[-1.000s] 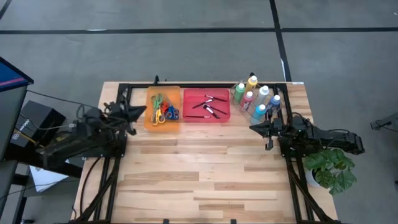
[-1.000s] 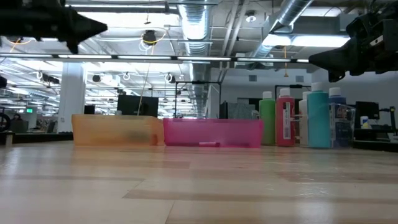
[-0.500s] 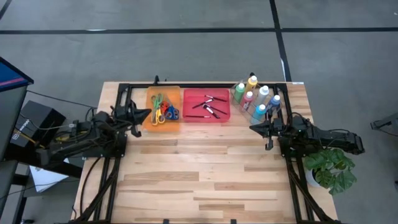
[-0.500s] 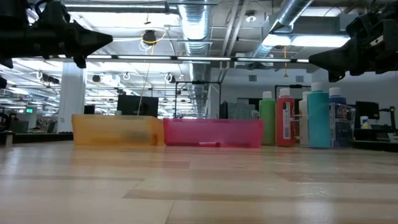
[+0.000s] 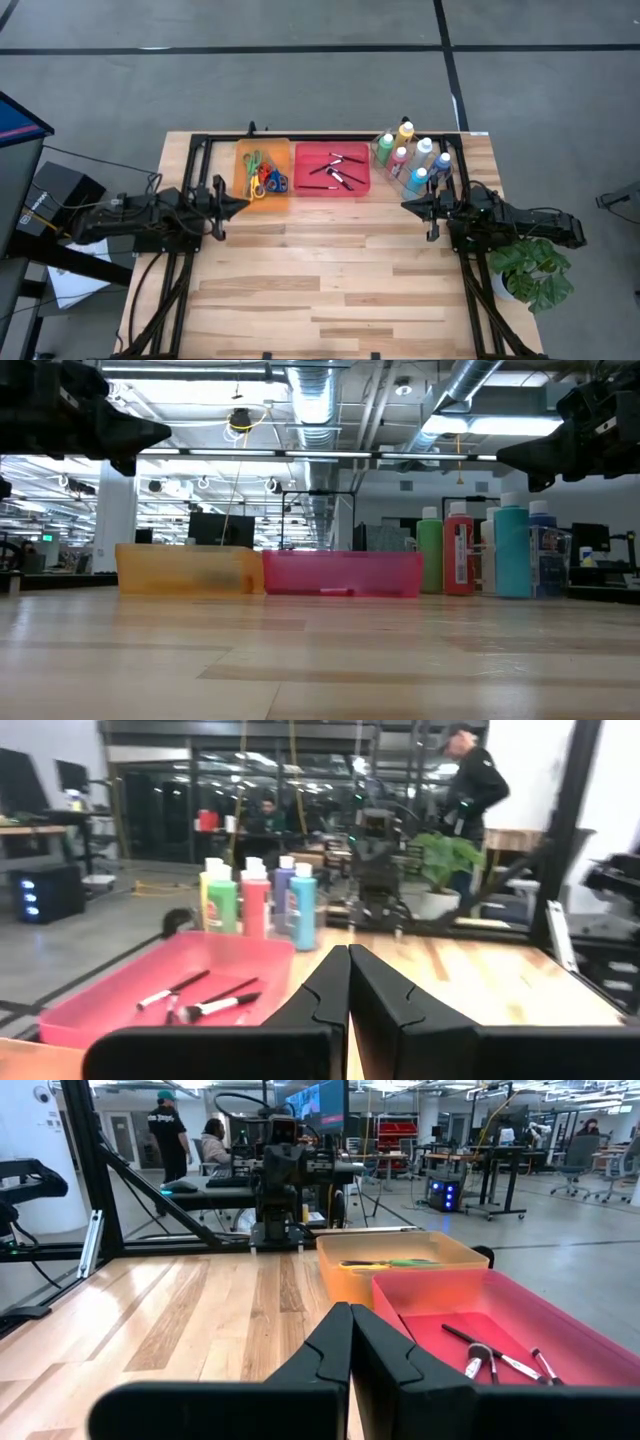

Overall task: Pick & Place Paint Supplies
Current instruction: Return to Home Position

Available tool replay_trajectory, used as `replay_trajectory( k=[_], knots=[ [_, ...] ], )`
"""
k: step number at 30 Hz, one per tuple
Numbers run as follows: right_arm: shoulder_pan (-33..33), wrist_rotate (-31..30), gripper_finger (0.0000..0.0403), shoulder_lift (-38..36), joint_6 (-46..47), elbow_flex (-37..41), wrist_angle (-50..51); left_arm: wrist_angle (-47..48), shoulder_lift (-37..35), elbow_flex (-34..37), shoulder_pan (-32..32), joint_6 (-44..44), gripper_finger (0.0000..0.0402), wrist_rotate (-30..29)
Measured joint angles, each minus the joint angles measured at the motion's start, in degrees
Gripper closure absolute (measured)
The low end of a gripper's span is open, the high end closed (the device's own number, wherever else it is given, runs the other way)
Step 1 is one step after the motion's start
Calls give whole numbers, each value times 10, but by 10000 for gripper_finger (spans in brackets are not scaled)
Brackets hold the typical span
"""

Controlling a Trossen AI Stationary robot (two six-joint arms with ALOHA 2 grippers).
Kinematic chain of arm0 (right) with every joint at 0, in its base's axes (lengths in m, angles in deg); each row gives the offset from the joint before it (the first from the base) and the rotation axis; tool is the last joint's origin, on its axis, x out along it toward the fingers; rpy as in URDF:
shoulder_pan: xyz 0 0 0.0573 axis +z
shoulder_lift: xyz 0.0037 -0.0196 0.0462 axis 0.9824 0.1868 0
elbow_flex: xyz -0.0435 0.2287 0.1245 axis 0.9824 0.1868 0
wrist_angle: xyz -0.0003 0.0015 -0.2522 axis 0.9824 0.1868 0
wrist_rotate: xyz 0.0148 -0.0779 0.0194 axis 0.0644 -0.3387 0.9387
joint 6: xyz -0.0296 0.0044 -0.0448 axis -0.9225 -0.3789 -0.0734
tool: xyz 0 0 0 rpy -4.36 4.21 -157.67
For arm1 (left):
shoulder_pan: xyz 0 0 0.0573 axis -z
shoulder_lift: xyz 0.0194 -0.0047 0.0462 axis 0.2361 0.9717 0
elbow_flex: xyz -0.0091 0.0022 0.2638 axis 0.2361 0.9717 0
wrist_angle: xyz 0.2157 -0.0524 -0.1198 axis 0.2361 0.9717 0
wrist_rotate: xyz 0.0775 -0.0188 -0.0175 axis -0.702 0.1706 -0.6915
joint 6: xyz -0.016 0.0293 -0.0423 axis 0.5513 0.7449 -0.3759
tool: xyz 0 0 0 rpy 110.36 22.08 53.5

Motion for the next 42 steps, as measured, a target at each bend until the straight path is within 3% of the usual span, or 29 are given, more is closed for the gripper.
replay_trajectory(
  k=[5, 26, 30, 34, 42],
  knots=[
    [0, 0, 403, 0, 0, 0, 0, 13, 2, 0, 24, -14, 401, -1],
    [0, 0, 403, 0, 0, 0, 0, 13, 85, 0, 25, -25, 401, 1],
    [0, 0, 403, 0, 0, 0, 0, 16, 65, 0, 26, -25, 401, 1],
    [0, 0, 403, 0, 0, 0, 0, 12, 2, 0, 22, -25, 401, 1],
    [0, 0, 403, 0, 0, 0, 0, -77, 0, 0, 20, -25, 401, 1]
  ],
)
